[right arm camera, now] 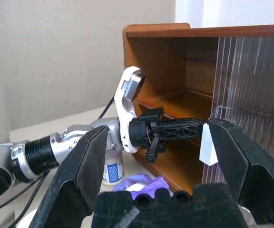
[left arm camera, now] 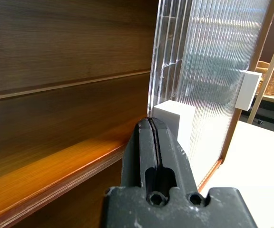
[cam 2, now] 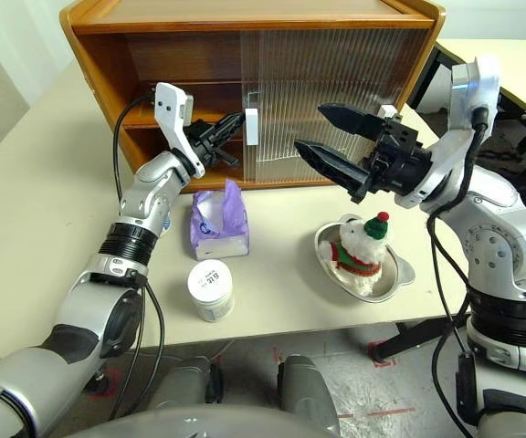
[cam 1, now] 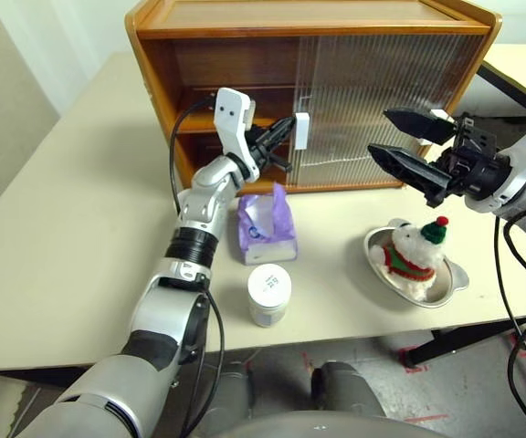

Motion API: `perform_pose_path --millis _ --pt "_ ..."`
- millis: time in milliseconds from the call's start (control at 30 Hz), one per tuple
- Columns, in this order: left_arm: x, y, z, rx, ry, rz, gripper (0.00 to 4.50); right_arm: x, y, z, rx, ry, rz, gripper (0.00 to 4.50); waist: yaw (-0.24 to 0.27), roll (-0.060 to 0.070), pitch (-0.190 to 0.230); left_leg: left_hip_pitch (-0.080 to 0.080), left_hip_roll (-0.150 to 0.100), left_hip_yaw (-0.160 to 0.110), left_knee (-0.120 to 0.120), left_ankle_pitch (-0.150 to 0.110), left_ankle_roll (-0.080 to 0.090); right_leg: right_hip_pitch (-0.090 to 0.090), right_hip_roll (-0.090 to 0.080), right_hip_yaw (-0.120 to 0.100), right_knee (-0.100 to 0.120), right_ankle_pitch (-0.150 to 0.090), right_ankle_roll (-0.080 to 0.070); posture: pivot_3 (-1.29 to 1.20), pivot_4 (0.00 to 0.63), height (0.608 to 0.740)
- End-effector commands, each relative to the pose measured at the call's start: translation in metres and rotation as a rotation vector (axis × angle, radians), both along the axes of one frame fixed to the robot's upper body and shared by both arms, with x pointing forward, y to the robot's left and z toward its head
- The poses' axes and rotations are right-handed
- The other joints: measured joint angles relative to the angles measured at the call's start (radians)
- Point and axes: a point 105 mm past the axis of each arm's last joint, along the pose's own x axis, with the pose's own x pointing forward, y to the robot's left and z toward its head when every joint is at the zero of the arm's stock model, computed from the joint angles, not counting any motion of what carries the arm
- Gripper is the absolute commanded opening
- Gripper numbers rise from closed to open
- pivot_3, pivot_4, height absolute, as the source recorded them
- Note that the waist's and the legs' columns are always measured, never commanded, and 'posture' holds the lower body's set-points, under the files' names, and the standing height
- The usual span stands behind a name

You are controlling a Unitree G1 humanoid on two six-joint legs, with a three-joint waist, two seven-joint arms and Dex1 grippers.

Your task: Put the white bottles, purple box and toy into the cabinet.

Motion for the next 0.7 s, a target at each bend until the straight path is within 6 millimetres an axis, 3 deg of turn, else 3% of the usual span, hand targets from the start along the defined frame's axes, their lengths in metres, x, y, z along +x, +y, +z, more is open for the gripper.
perform_pose_path --millis 33,467,567,700 --pt "-0.005 0.011 0.005 -0.004 -0.031 0.019 0.05 -0.009 0.001 0.01 0.037 -0.037 0.042 4.5 -0.006 0.0 0.0 0.0 0.0 0.0 0.0 0.0 0.0 0.0 0.0 0.0 0.0 0.0 0.0 -0.07 0.0 0.74" --pt "-0.03 0.043 0.032 -0.033 -0.062 0.056 0.05 -0.016 0.015 0.001 0.08 0.012 0.172 4.5 -0.004 0.0 0.0 0.001 0.002 0.0 0.0 0.0 0.0 0.0 0.001 0.001 0.001 0.001 -0.001 0.03 0.0 0.74" --pt "-0.036 0.057 0.034 -0.032 -0.066 0.081 0.66 -0.017 0.02 -0.003 0.064 0.02 0.196 4.5 -0.002 0.0 0.0 0.001 0.002 0.0 0.0 0.0 0.0 0.0 0.001 0.001 0.002 0.001 -0.001 0.04 0.0 0.74" --pt "-0.049 0.085 0.02 0.021 -0.047 0.097 2.17 -0.016 0.026 -0.01 0.041 0.023 0.224 4.5 0.009 0.001 0.0 0.002 0.003 0.0 0.0 0.0 0.0 0.0 0.001 0.001 0.002 0.001 -0.001 0.06 0.0 0.74"
